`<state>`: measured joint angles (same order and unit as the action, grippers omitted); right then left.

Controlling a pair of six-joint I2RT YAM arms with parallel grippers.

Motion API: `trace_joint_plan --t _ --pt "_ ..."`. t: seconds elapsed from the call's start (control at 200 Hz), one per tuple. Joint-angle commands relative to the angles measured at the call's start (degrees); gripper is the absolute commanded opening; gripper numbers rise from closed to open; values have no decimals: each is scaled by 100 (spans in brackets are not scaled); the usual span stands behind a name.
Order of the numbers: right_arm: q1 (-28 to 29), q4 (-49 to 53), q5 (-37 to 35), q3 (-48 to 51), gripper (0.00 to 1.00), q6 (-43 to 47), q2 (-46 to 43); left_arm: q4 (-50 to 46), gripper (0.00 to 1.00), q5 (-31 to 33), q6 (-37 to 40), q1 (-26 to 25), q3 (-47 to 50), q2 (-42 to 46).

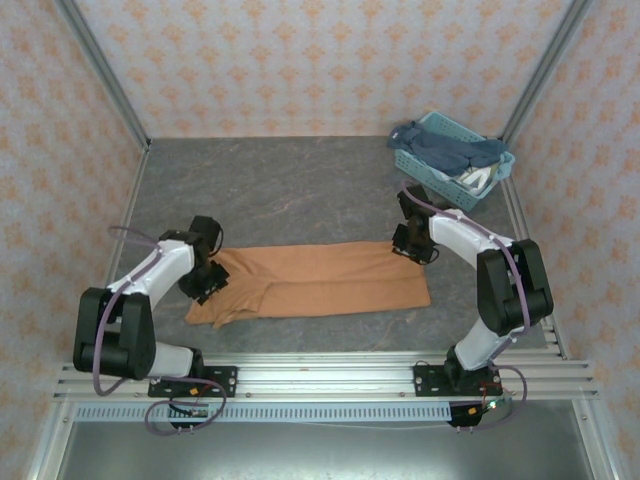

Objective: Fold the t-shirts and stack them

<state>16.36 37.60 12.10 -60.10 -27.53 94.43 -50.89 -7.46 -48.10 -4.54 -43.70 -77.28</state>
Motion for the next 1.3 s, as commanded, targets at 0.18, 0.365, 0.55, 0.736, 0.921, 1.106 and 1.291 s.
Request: trace_joint_plan --t 0.18,0.365,0.55,0.736,0.921,1.106,1.291 --pt "34 52 63 68 28 103 -162 -636 36 254 -591 -252 540 871" --pt "27 19 93 121 28 100 -180 -441 39 -87 -948 -415 1106 1662" --pt "42 5 109 137 28 94 -187 -395 36 -263 -1064 -483 1244 1376" --pt "37 -16 104 164 28 86 -182 -275 37 -410 -1486 -719 1312 1547" --pt "64 -207 267 112 27 46 -124 -302 38 -197 -1576 -866 1250 1497" --pt "91 -118 397 -119 26 -100 318 -438 37 76 -1462 -865 874 1289" --pt "-33 344 73 -250 26 -335 948 -184 37 -145 -1465 -870 858 1109"
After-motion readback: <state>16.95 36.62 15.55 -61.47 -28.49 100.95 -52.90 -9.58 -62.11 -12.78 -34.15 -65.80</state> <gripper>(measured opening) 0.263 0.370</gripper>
